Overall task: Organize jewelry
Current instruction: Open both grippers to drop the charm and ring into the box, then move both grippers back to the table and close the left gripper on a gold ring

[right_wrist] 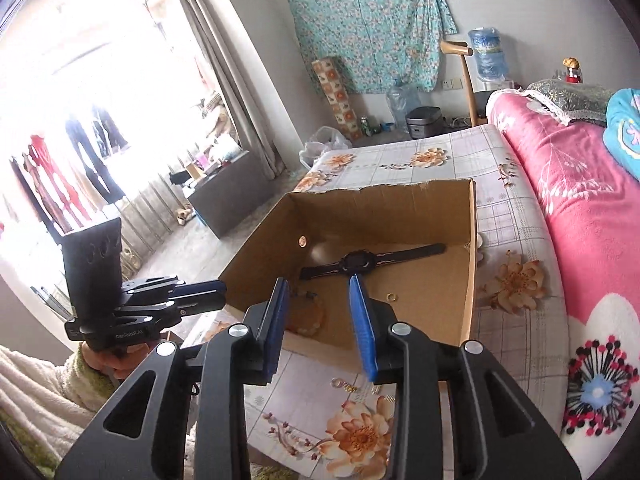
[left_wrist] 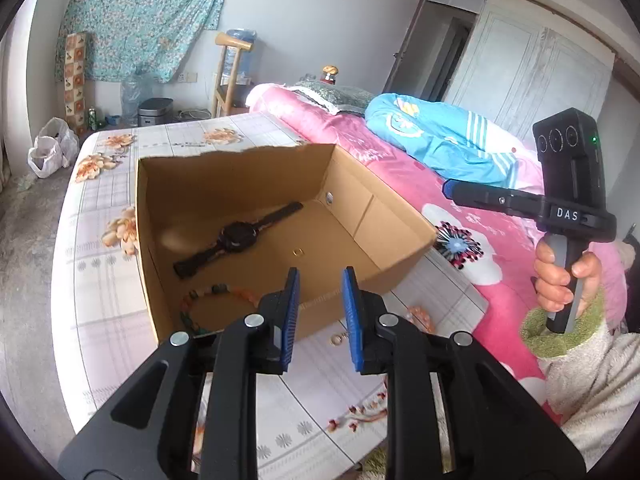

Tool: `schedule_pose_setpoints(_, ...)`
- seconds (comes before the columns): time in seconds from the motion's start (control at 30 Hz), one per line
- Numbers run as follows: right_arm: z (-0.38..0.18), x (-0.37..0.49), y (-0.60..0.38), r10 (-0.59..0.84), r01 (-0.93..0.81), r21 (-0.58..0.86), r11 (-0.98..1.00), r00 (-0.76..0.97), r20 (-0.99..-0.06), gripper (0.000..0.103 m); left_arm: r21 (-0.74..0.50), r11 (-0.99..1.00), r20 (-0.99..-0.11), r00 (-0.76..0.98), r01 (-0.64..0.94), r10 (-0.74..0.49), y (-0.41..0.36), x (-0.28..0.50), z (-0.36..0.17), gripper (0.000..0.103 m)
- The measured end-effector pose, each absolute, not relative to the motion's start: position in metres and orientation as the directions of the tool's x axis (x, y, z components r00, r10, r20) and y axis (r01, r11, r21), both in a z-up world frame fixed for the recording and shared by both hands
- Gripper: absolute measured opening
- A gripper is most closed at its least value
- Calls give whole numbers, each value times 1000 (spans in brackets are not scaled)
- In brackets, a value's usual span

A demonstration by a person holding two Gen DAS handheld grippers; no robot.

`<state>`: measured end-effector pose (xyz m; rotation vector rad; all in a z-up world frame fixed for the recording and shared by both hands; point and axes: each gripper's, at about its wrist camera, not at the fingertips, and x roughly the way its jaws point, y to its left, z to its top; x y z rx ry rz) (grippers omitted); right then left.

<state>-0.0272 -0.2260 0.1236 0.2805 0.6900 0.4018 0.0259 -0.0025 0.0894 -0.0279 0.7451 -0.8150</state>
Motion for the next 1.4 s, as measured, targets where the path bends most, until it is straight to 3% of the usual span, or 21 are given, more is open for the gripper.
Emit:
schedule_pose_setpoints(0.27,52,-64,-231,452,-106,522,846,664,-596,32,-253,722,-660,430,644,-616,-20,-11,35,24)
schedule_pose_setpoints(0.53,-14,-64,-205,347,18,446,895,601,-720,31,-46,723,-726,474,689,-498,-71,-13,-14,24)
schedule_pose_setpoints(1.13,-25,-49,-196,294,32,402,915,629,-719,29,22,689,-757,462,724,-462,-111,8,-38,23)
schedule_pose_setpoints(1.3,-26,-55,-197,294,35,405,914,631,-718,29,31,671,-749,462,741,-475,-116,7,-39,11)
schedule_pose_setpoints(1.4,-25,-59,-199,292,36,405,914,634,-716,29,61,660,-743,475,749,-471,-119,4,-39,10)
